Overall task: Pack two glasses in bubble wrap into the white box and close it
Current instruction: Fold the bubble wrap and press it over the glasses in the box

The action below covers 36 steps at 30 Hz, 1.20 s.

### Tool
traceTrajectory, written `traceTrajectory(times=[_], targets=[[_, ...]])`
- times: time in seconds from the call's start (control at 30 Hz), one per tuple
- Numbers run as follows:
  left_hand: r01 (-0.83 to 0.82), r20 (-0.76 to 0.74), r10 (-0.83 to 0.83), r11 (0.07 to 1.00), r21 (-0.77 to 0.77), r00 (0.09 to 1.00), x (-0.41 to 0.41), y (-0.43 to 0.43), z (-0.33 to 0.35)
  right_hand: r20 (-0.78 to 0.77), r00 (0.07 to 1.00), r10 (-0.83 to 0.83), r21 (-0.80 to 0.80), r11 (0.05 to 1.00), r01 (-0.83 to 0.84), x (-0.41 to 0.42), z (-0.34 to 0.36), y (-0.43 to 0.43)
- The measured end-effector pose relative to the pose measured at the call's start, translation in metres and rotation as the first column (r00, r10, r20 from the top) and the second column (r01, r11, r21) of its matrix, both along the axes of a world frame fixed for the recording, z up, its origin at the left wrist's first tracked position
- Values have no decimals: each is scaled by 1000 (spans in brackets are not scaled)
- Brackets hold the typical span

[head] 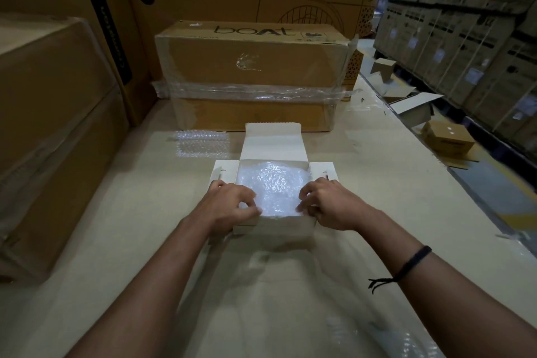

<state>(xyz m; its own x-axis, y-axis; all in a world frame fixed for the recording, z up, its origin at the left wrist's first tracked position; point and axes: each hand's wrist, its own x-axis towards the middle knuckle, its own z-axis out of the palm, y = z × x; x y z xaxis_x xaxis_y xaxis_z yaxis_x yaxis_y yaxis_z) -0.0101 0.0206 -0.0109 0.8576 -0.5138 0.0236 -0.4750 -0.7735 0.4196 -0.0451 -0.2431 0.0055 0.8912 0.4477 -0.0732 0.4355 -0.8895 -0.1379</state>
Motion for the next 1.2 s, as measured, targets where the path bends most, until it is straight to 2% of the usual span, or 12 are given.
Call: traceTrajectory(times=[0.07, 0.2, 0.27, 0.43, 0.53, 0.6, 0.73, 0.93, 1.03, 1.1, 1.2], targets=[[-41, -33, 41, 999, 10, 999, 1, -6, 2, -54, 998, -20, -14, 1000, 20, 7, 4, 5], [-76, -7, 79, 979, 191, 997, 9, -19, 5, -226, 971, -76, -44, 997, 68, 22, 14, 12], [-93, -4, 96, 966, 242, 995, 13, -25, 8, -259, 960, -106, -63, 994, 93, 27, 19, 14], [-148, 61, 135, 940, 307, 989, 11, -40, 13, -66, 985, -159, -124, 981, 150, 32, 20, 24], [-147, 194, 89, 939, 312, 977, 8, -41, 13, 98, 989, -111, -227, 965, 130, 29, 14, 28], [-114, 264, 36, 950, 290, 964, 5, -39, 11, 141, 985, -96, -244, 961, 129, 28, 8, 28], [-92, 215, 36, 962, 258, 976, 4, -35, 11, 124, 986, -109, -221, 966, 134, 27, 0, 28], [-141, 220, 53, 902, 408, 974, 7, -50, 14, 177, 982, -74, -235, 965, 115, 28, 0, 29], [-137, 212, 43, 881, 453, 976, 10, -57, 13, 208, 975, -80, -176, 977, 118, 27, 1, 23], [-130, 180, 54, 887, 443, 982, 12, -58, 11, 159, 978, -133, -152, 976, 157, 30, 5, 16], [-56, 71, 30, 918, 392, 997, 18, -51, 12, 39, 980, -197, -215, 956, 201, 35, 8, 10]])
